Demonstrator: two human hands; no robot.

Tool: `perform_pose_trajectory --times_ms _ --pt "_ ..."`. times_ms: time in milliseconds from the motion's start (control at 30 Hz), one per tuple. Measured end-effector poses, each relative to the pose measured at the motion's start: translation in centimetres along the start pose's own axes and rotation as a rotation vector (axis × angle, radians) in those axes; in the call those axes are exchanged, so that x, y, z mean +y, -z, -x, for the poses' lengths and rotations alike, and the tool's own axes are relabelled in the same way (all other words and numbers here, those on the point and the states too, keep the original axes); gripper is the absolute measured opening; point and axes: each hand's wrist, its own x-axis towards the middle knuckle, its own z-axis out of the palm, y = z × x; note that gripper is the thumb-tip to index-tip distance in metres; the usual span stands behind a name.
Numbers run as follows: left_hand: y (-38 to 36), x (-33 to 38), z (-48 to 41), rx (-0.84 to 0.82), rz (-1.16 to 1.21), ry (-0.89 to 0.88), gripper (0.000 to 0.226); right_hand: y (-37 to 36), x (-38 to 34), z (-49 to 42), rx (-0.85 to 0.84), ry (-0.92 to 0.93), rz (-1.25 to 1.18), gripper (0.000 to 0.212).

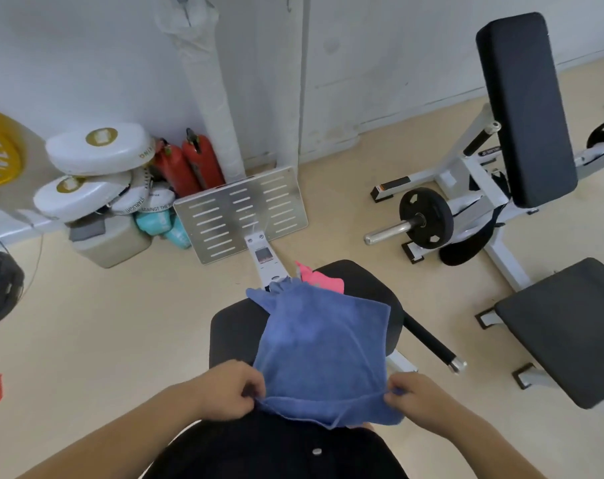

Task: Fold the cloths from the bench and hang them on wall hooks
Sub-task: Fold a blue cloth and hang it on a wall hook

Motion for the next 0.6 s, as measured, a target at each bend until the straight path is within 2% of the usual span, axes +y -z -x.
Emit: perform_pose_trajectory --times_ms 67,100,233,333,400,500,567,600 --pt "0.7 0.1 -1.4 -0.065 0.067 0.027 0.038 -0.5 -0.1 -0.7 0.014 0.007 -0.012 0.022" --pt "1.4 0.2 -2.3 -0.046 0.095 0.034 0.039 -0.7 -0.1 -1.0 0.053 0.009 -0.031 0.024" --pt "5.8 -0.5 -7.9 0.338 0.039 0.102 0.025 -0.5 -0.7 -1.9 0.224 -0.011 -0.134 0.022" --pt "7.9 0.5 -10.3 0.505 -0.089 0.129 0.025 0.2 -2.0 -1.8 0.23 -0.009 -0.157 0.021" --pt "7.3 2.6 -10.6 0.475 -0.08 0.033 0.029 0.2 -2.5 -1.8 0.21 -0.01 -0.166 0.022" --pt "3.5 6.4 -9.1 0.271 0.074 -0.108 0.039 0.2 -3.3 -1.7 0.222 0.02 -0.238 0.02" --pt "0.5 7.9 -8.1 0.145 0.045 -0.149 0.041 0.3 -4.0 -1.3 0.236 0.053 -0.298 0.021" --pt "-0.7 8.3 -7.8 0.14 0.019 -0.158 0.042 0.5 -4.5 -1.0 0.241 0.063 -0.329 0.021"
